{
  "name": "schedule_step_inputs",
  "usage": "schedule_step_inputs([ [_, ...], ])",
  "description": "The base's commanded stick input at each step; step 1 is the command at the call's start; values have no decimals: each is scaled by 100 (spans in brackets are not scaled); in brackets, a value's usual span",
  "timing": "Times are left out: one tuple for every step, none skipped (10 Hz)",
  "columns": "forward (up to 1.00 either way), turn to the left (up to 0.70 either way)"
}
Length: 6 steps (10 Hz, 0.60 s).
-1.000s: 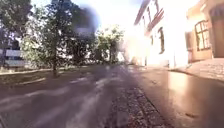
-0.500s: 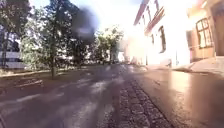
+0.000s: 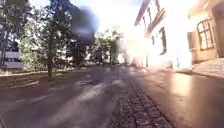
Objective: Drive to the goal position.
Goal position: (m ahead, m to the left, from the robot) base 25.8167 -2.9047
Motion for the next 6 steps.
schedule_step_inputs([
  [50, 0],
  [50, 0],
  [50, 0],
  [50, 0],
  [50, 0],
  [50, 0],
])
